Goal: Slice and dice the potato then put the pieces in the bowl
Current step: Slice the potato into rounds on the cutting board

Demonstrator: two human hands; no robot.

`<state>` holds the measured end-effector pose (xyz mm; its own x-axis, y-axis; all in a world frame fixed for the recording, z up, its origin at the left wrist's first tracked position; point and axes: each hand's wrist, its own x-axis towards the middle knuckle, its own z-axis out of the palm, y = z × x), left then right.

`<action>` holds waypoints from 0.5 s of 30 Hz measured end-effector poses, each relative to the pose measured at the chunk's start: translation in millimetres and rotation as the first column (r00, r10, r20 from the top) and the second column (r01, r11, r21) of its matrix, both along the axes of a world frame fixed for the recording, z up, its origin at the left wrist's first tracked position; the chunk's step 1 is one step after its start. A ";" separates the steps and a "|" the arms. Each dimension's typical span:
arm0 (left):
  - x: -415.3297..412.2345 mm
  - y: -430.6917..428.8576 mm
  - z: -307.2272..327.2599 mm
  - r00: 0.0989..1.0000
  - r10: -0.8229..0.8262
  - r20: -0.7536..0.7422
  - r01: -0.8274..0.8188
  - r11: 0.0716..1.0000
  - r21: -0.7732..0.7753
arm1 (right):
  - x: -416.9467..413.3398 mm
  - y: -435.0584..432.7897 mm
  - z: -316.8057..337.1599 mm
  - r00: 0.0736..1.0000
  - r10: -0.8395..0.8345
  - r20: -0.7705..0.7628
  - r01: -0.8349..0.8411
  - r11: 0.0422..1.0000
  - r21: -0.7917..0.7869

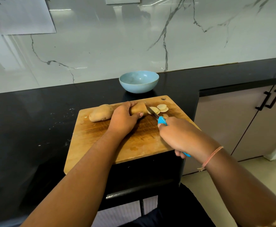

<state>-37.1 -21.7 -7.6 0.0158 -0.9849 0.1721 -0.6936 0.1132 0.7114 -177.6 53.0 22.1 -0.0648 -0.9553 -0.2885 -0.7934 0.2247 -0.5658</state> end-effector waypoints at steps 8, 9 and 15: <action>-0.3 -1.6 -2.9 1.000 0.013 0.018 -0.012 1.000 -0.017 | 14.6 -9.5 -4.9 0.999 0.049 -0.017 -0.051 0.989 -0.138; -0.2 -1.5 -2.6 1.000 0.013 0.019 -0.013 1.000 -0.016 | 15.8 -10.8 -6.3 0.998 0.046 -0.034 -0.050 0.989 -0.139; 0.7 -0.6 -0.4 1.000 0.008 -0.009 -0.009 1.000 -0.016 | 24.7 -15.0 8.4 0.991 0.042 -0.129 -0.048 0.998 -0.048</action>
